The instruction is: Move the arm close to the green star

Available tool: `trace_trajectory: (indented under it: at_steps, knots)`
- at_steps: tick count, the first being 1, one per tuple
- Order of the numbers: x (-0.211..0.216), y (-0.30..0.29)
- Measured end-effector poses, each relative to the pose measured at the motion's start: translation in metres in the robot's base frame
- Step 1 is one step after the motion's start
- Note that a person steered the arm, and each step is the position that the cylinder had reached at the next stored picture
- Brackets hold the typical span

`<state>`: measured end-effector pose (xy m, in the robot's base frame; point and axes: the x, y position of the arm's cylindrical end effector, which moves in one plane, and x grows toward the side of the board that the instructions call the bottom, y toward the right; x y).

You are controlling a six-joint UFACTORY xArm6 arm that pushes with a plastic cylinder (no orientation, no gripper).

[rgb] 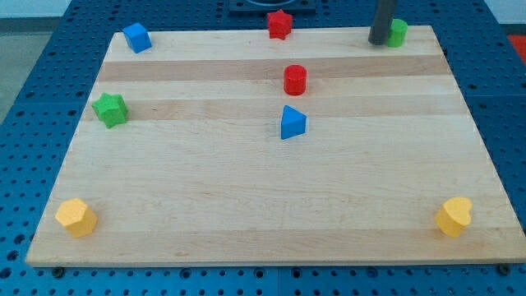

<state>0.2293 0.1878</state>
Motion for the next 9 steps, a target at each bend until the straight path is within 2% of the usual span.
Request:
trace_trajectory:
  at_steps: [2,4,5,8,9]
  knots:
    - [0.000,-0.036]
    - [0.034,-0.106]
    - [0.059,-0.168]
    - [0.070,-0.401]
    - [0.085,-0.467]
